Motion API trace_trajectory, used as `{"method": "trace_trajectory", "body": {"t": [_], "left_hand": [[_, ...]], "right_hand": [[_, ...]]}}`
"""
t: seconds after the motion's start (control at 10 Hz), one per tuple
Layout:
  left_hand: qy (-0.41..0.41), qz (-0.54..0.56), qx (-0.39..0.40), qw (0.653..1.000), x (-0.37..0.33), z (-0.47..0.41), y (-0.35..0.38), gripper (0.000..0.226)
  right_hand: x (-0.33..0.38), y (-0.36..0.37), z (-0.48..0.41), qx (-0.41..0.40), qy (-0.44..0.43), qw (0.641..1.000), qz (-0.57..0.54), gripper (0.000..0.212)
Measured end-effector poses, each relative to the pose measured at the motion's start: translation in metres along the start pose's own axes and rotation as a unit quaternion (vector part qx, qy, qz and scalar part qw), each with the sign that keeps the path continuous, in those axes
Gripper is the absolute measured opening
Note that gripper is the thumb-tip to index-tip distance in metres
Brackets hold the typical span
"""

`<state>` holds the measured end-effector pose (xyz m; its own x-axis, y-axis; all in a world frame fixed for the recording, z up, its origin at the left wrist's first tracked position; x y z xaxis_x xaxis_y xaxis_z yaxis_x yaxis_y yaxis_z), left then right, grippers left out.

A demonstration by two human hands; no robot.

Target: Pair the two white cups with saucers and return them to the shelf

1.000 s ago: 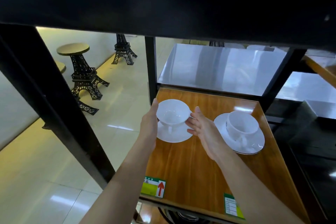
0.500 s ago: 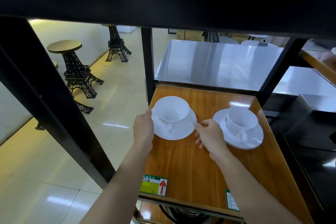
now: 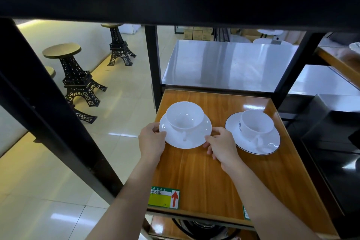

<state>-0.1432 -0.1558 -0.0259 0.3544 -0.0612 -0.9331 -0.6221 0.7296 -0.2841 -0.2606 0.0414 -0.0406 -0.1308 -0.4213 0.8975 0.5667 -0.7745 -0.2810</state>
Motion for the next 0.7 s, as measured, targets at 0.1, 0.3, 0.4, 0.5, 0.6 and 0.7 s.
{"method": "trace_trajectory", "body": {"t": [0.1, 0.3, 0.4, 0.5, 0.6, 0.7], "left_hand": [[0.0, -0.013, 0.004, 1.0, 0.001, -0.001, 0.003, 0.027], [-0.003, -0.014, 0.009, 1.0, 0.002, -0.003, 0.003, 0.029], [-0.002, -0.011, 0.014, 1.0, 0.0, -0.003, 0.003, 0.027], [-0.003, -0.026, 0.025, 0.999, -0.003, -0.002, 0.004, 0.029], [0.008, -0.125, -0.016, 0.992, -0.016, 0.009, -0.006, 0.04], [0.08, -0.216, -0.062, 0.971, -0.042, 0.025, -0.011, 0.046]], "right_hand": [[-0.003, -0.002, 0.0, -0.006, -0.001, 1.0, -0.01, 0.035], [-0.004, -0.002, 0.001, -0.001, -0.01, 1.0, -0.003, 0.036], [-0.002, 0.0, 0.003, 0.015, -0.011, 1.0, 0.004, 0.036], [0.002, 0.0, 0.004, 0.035, -0.021, 0.999, 0.013, 0.041], [0.007, -0.004, 0.016, 0.028, -0.022, 0.997, 0.063, 0.052], [0.009, -0.015, 0.032, 0.005, -0.041, 0.995, 0.095, 0.055]]}}
Point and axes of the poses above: each hand's wrist, its own z-axis away from the middle knuckle, its own y-axis out of the palm, x = y × z, the point moved 10 cm from there along -z, towards the middle knuckle, and after that the axes turned 13 degrees about x, right-handed, at the moved point
